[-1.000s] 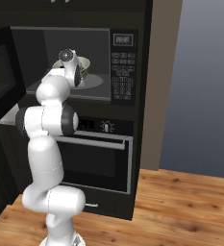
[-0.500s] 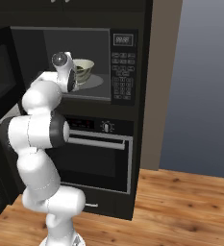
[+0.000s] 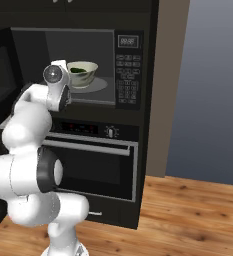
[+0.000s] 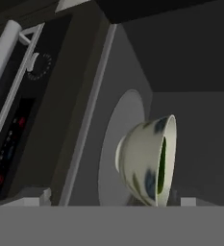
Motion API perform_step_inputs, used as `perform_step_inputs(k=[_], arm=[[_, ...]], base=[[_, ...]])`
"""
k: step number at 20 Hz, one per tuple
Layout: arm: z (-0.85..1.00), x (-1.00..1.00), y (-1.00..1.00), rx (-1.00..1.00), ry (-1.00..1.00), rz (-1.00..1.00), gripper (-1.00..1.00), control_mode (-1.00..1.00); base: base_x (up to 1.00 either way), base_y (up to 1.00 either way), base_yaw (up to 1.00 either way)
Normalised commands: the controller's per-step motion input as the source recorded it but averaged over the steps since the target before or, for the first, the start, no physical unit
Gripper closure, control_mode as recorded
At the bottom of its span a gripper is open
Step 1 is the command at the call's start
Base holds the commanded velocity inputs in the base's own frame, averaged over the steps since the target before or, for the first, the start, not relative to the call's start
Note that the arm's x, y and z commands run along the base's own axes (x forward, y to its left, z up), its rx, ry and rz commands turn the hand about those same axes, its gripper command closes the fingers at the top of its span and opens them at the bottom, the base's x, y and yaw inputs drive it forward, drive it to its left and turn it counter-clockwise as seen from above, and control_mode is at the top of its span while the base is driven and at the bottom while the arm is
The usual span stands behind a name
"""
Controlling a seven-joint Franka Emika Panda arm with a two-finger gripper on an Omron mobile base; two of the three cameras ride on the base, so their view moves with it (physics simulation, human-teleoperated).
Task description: Pick the cucumber from the sink and place it in the bowl. Then pick the bowl and place it in the microwave. Then close the microwave door and press the start button.
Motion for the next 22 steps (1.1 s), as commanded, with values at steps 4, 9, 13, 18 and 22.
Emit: perform_step_inputs(k=[4, 9, 13, 18, 22], arm=[[0.71, -1.00, 0.00, 0.08, 0.04, 0.00, -1.00, -1.00], [0.35, -1.00, 0.00, 0.01, 0.08, 0.00, -1.00, -1.00], [0.08, -1.00, -0.02, 0.02, 0.05, 0.01, -1.00, -1.00], [0.03, -0.79, 0.00, 0.01, 0.01, 0.00, -1.00, -1.00], [0.00, -0.28, -0.02, 0.00, -0.02, 0.00, -1.00, -1.00]], base=[[0.00, 0.00, 0.00], [0.00, 0.00, 0.00], [0.00, 0.00, 0.00], [0.00, 0.00, 0.00], [0.00, 0.00, 0.00]])
